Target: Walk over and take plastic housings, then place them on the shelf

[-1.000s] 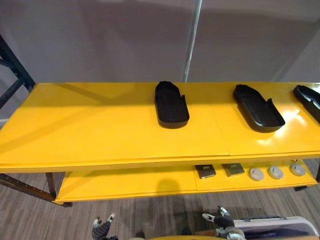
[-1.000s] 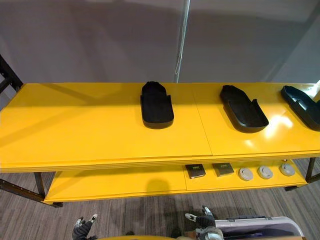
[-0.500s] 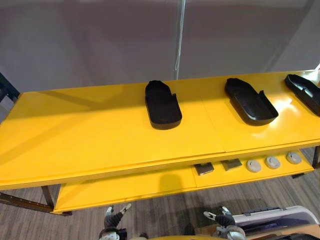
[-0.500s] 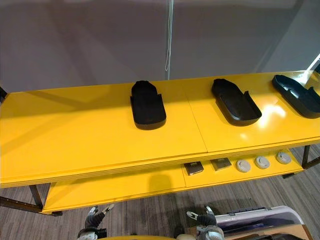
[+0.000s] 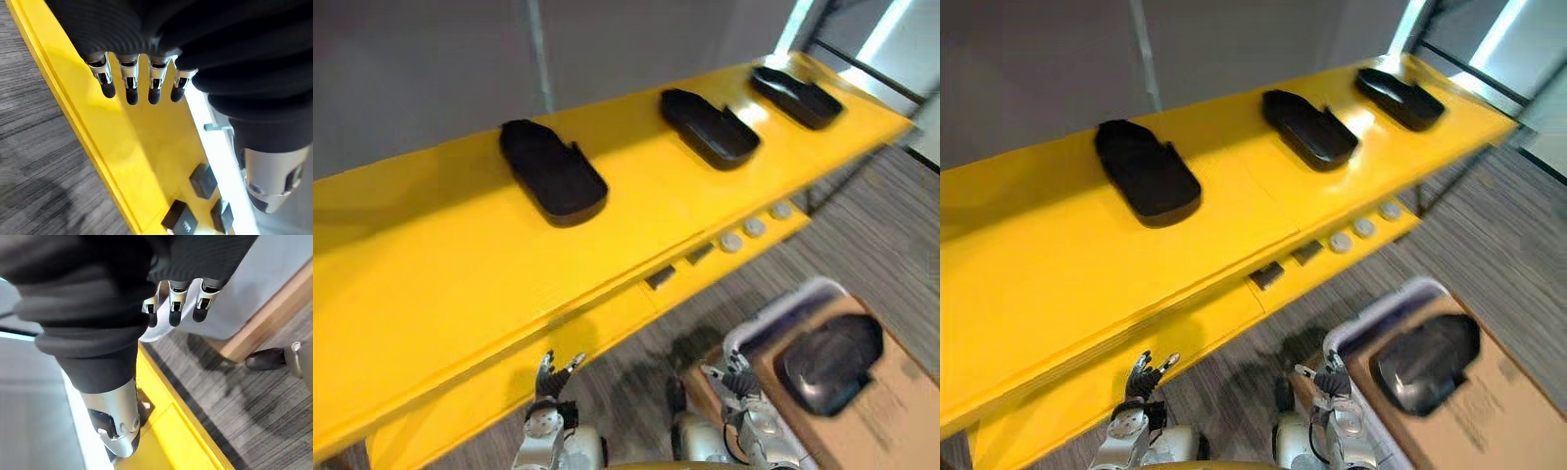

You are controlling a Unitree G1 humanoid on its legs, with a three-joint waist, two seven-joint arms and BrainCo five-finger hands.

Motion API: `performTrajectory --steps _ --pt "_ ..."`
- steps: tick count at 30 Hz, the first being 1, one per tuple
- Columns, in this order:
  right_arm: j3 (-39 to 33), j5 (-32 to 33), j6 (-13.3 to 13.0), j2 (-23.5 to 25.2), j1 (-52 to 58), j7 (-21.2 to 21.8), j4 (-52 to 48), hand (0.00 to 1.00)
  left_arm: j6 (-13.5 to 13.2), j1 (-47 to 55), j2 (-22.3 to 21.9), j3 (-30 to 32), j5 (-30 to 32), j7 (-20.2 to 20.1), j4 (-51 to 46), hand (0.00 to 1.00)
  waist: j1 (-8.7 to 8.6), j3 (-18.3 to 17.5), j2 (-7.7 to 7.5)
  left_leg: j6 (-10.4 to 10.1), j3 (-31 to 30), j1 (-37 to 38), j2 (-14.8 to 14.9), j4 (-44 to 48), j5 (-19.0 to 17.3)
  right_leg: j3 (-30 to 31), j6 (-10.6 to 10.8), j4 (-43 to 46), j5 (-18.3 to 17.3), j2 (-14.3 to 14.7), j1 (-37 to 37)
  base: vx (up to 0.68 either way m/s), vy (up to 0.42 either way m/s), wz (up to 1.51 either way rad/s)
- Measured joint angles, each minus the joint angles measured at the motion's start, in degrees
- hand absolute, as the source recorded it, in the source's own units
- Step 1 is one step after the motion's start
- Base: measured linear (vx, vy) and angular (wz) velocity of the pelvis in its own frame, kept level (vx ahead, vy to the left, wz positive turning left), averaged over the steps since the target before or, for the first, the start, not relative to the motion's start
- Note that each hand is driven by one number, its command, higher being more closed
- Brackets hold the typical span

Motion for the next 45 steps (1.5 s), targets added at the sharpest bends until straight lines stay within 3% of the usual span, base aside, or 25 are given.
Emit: performTrajectory --steps 2,4,7,8,9,10,11,14,17,20,23,25,26,27,29,30,31,36,40,45 --pt "0.1 -0.1 0.0 -0.4 0.0 0.0 0.2 0.0 0.1 -0.1 0.3 0.0 0.0 -0.2 0.1 0.0 0.55 -0.2 0.99 0.2 5.6 2.7 0.7 -3.2 1.3 -7.1 -0.2 5.9 -3.0 -0.6 2.4 -0.22 0.165 -1.59" --pt "0.4 -0.6 -0.3 -0.9 -0.8 0.0 2.4 0.0 0.0 -0.2 1.3 0.0 0.0 -0.2 0.4 0.0 0.47 -0.6 1.76 0.5 10.1 2.8 1.7 -5.3 2.9 -10.3 0.1 7.0 -6.1 -0.7 6.7 -0.19 0.104 -1.44" --pt "0.8 -0.8 -0.1 -2.1 -4.9 0.0 8.4 0.0 0.0 -0.7 3.5 0.2 -0.1 -0.3 3.0 0.0 0.78 -1.2 2.08 -0.8 16.4 2.0 2.4 -9.2 6.2 -16.8 1.3 -0.1 -7.2 -2.2 13.7 -0.2 -0.006 -1.45" --pt "1.7 -1.1 -0.1 -2.7 -6.0 -0.1 9.2 0.0 0.0 -0.8 4.1 0.2 -0.1 -0.3 3.6 0.0 0.78 -1.5 1.37 -1.0 16.6 1.2 1.9 -10.1 7.2 -17.6 2.1 -4.3 -6.4 -2.5 15.1 -0.16 -0.106 -1.47" --pt "2.3 -1.1 -0.1 -3.1 -6.8 -0.1 9.5 0.0 0.1 -0.9 4.5 0.1 -0.2 -0.3 4.5 0.0 0.78 -1.9 0.86 -1.4 16.7 0.4 1.3 -10.4 7.8 -17.4 2.3 -8.1 -4.9 -3.0 15.8 -0.14 -0.18 -1.1" --pt "2.6 -1.2 -0.1 -3.7 -7.5 -0.1 9.7 0.0 0.2 -1.0 4.7 -0.2 -0.4 -0.3 5.4 0.0 0.69 -1.6 1.19 -1.5 17.4 -0.1 1.1 -10.1 8.1 -16.1 4.5 -11.5 -3.4 -2.7 16.4 -0.13 -0.198 -0.94" --pt "2.5 -1.3 0.0 -4.6 -7.8 -0.1 10.3 0.0 0.5 -1.2 4.4 -0.4 -0.7 -0.4 6.5 0.0 0.45 -1.0 2.61 -2.1 16.3 0.1 1.7 -9.5 9.4 -14.8 4.1 -13.7 -1.3 -1.7 17.1 -0.12 -0.195 -0.77" --pt "2.4 -1.4 0.0 -6.0 -5.2 -0.1 10.7 0.0 0.5 0.1 2.9 -1.3 -0.8 -0.5 6.6 0.0 0.4 -2.1 4.28 -3.0 11.8 0.8 3.1 -10.0 9.4 -12.6 2.8 -17.7 0.8 1.0 18.2 -0.06 -0.163 -0.55" --pt "1.3 -1.3 0.1 -6.1 -3.2 -0.3 10.7 0.0 0.5 -0.1 3.0 -2.6 -0.9 -0.8 6.7 0.0 0.19 -2.0 4.12 -4.3 12.2 1.5 5.0 -11.0 10.2 -11.2 1.9 -19.6 1.5 3.1 18.8 -0.05 -0.158 -0.25" --pt "0.8 -1.0 0.0 -6.0 -1.9 -1.0 10.7 0.0 0.6 0.9 2.9 -2.6 -0.9 -1.6 7.1 0.0 0.05 -1.6 3.79 -5.9 13.5 2.5 7.9 -7.8 8.7 -9.3 0.8 -19.9 1.1 5.0 20.0 0.0 -0.105 -0.35" --pt "-1.2 0.2 -0.1 -5.9 -1.0 -1.1 10.7 0.0 0.9 1.7 2.8 -2.5 -1.1 -1.6 7.9 0.0 -0.46 -1.1 4.68 -6.3 13.0 1.8 11.1 0.1 7.0 -7.0 -0.2 -19.8 0.4 6.5 21.7 0.04 -0.041 -0.44" --pt "-2.6 1.3 -0.3 -6.2 -0.4 -1.2 10.6 0.0 1.2 1.6 2.4 -2.5 -1.1 -1.6 8.8 0.0 -0.81 -0.6 6.07 -6.2 9.4 0.8 11.8 5.9 7.1 -4.8 -0.3 -19.3 0.1 6.7 22.5 0.07 0.013 -0.54" --pt "-3.0 2.3 -0.3 -6.1 -0.3 -1.3 10.6 0.0 1.2 1.6 2.2 -2.5 -1.2 -1.6 8.8 0.0 -0.86 -0.2 6.73 -5.5 6.2 -0.8 11.3 9.5 7.6 -3.3 -0.4 -18.9 0.0 6.5 22.8 0.09 0.063 -0.39" --pt "-3.4 2.9 -0.3 -6.0 -0.2 -1.4 10.6 0.0 1.2 1.5 2.2 -2.5 -1.2 -1.6 8.9 0.0 -0.91 0.2 6.46 -5.4 4.2 -2.5 10.6 10.9 7.4 -2.6 -0.8 -18.8 0.2 6.1 23.1 0.13 0.11 -0.46" --pt "-5.5 4.5 -0.3 -5.8 0.0 -1.8 10.7 0.0 1.2 1.4 1.7 -2.6 -1.3 -1.6 9.1 0.0 -0.94 0.2 6.58 -7.2 -4.0 -2.8 4.6 3.2 6.3 -0.4 -0.1 -18.4 0.3 3.8 22.6 0.1 0.144 -0.49" --pt "-6.4 4.7 -0.4 -6.0 0.2 -2.4 10.7 0.0 1.2 1.5 1.6 -2.7 -1.3 -1.6 8.9 0.0 -0.92 -0.2 7.23 -8.0 -6.6 -2.2 3.0 -3.1 7.8 0.1 1.3 -18.3 0.3 3.7 22.0 0.06 0.202 -0.55" --pt "-6.8 4.8 -0.5 -6.0 0.2 -3.1 11.1 0.0 1.4 1.4 1.9 -2.7 -1.3 -1.6 9.5 0.0 -0.76 0.2 7.74 -5.7 -7.4 -1.1 2.8 -6.4 9.7 1.0 2.1 -17.8 -0.2 3.9 21.8 0.09 0.223 -0.43" --pt "-7.7 7.0 -0.7 -4.4 1.0 -3.4 10.8 0.0 1.7 0.3 3.1 -2.7 -2.4 -1.6 9.3 0.0 -0.8 -0.1 5.19 -3.8 -5.5 -0.4 0.0 -6.6 6.8 1.9 4.7 -16.3 -2.3 1.1 21.5 0.16 0.157 -0.1" --pt "-8.8 8.1 -0.9 -4.3 -0.3 -3.4 10.7 0.0 1.7 0.2 3.9 -2.6 -3.1 -1.6 9.3 0.0 -0.81 -0.2 5.0 -2.9 -3.9 2.3 -1.5 -6.9 6.0 2.5 5.2 -16.0 -3.0 -0.5 22.6 0.19 0.11 -0.19" --pt "-17.0 9.0 -1.6 -4.8 -0.7 -3.7 4.7 0.0 1.7 0.3 4.9 -2.4 -3.6 -1.6 9.3 0.0 -0.89 -0.7 4.87 -2.9 -3.9 5.6 -1.8 -7.8 6.0 2.6 5.1 -15.8 -2.9 -0.8 25.1 0.17 0.017 -0.09"
